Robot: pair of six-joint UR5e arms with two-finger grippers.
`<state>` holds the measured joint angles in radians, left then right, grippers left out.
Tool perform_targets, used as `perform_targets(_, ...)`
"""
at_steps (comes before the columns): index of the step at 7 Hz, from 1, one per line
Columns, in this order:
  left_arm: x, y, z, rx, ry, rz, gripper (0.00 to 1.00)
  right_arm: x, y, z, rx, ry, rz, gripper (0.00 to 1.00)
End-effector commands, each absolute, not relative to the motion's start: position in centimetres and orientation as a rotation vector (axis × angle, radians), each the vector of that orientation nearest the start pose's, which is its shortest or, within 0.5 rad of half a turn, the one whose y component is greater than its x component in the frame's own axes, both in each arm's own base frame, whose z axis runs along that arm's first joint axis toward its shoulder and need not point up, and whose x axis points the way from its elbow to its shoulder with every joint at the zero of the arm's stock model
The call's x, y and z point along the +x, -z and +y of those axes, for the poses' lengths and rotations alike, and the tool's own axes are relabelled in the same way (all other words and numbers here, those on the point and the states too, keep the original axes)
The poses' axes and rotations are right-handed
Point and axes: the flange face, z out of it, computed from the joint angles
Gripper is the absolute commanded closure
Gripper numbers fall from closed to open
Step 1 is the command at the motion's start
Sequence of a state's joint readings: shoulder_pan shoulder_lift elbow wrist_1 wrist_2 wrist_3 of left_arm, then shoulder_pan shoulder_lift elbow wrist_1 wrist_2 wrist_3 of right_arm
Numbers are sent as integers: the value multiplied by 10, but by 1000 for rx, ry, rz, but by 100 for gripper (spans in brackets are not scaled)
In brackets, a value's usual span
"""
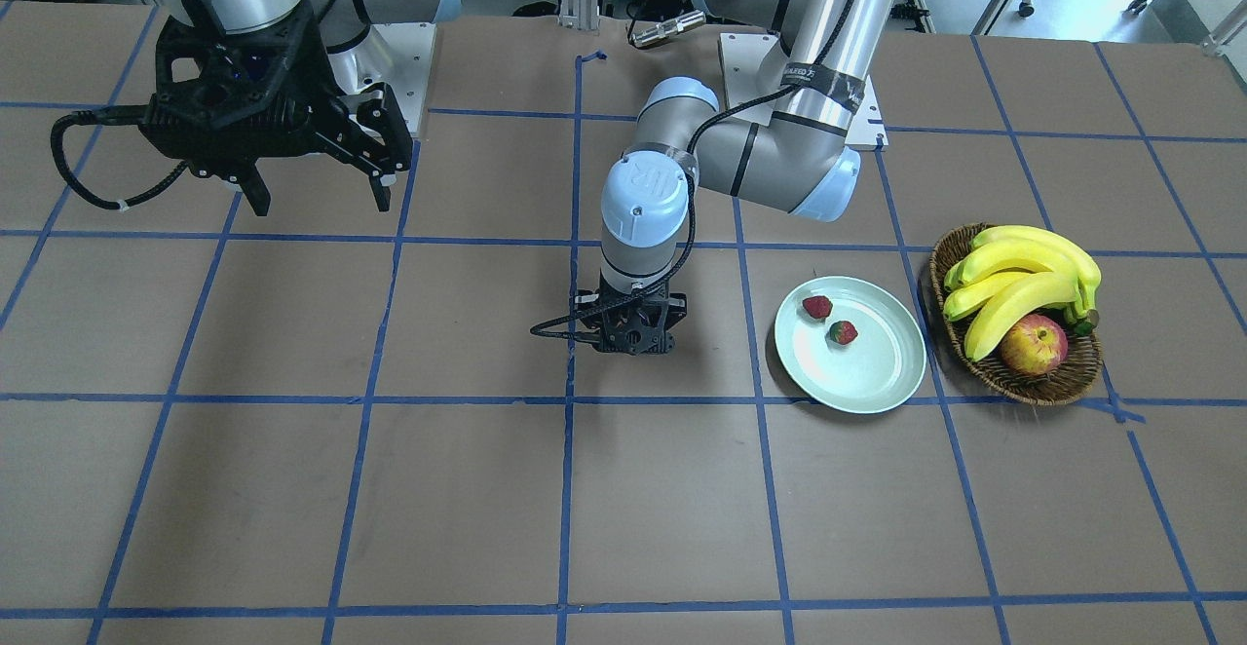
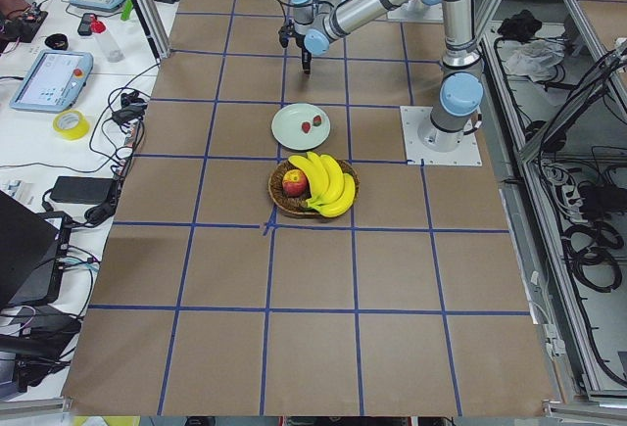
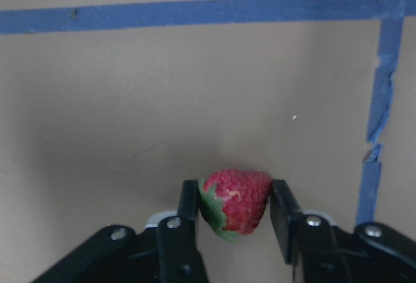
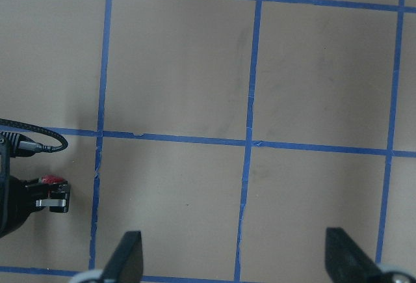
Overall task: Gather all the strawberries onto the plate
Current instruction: 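Carry the strawberry over the plate and release it with the left gripper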
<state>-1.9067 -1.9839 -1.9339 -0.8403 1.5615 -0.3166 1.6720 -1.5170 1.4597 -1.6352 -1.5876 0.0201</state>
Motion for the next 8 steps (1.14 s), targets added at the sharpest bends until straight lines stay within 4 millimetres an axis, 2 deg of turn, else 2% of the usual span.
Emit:
perform_targets(1,-307,-180,-473,33,-50,3135,100,185,-522,-510,-131,202,3142,0)
perform_targets(2,-303,-192,-475,31,-22,3138,100,186,-521,-511,-133,201,3140,0)
perform_targets(3,-276,-192,-487,83,-19,3063,100,186,-521,-511,-131,199,3137,0)
perform_targets(5,-192,-213,-520,139,-12,3044,100,186,-526,-512,-131,218,3138,0)
perform_targets(6,-158,-227,-529,119,8,3046,100,188,-526,-512,-136,215,3135,0)
perform_targets(8,-100,-242,-537,158,2,3042,100,188,-526,-512,-136,215,3133,0)
